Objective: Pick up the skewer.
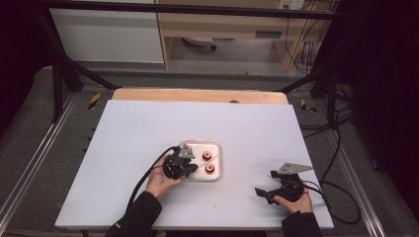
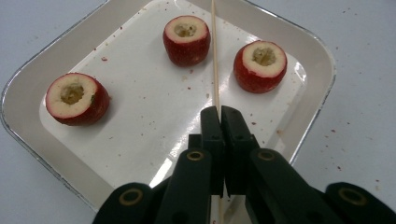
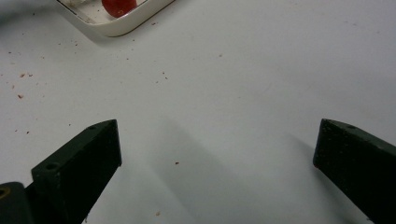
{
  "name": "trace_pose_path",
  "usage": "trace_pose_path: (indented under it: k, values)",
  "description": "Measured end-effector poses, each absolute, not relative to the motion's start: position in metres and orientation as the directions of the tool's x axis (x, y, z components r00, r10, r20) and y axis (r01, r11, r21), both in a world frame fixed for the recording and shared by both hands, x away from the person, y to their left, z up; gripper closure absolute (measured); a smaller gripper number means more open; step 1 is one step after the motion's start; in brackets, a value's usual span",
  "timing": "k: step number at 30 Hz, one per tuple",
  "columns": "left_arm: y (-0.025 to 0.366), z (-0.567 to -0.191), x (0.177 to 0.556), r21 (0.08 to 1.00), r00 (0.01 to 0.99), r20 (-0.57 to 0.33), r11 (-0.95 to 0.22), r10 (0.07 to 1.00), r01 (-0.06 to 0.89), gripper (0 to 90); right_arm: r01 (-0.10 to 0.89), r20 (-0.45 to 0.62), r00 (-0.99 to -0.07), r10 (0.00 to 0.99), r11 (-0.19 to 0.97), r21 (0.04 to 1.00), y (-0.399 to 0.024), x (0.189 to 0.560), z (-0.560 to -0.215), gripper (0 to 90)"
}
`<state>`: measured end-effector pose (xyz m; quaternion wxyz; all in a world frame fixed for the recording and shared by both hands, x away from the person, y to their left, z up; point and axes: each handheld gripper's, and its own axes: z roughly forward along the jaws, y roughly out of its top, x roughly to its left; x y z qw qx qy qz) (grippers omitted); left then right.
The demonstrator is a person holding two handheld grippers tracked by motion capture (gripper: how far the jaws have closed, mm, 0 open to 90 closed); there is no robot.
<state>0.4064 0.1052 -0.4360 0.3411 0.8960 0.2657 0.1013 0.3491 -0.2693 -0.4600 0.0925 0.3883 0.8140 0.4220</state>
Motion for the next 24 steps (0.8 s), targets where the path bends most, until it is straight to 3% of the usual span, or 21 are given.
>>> trace_pose_path:
  k: [17, 24]
  values:
    - [0.114, -0.417, 0.387, 0.689, 0.823, -0.005, -0.595, 0.568, 0.414, 88.5, 0.533, 0.145, -0.692, 0.707, 0.366, 0.763, -0.263, 0.349, -0.456, 0.7]
    - [0.112, -0.411, 0.378, 0.693, 0.830, -0.009, -0.595, 0.557, 0.407, 88.5, 0.499, 0.057, -0.703, 0.709, 0.434, 0.750, -0.251, 0.350, -0.450, 0.7]
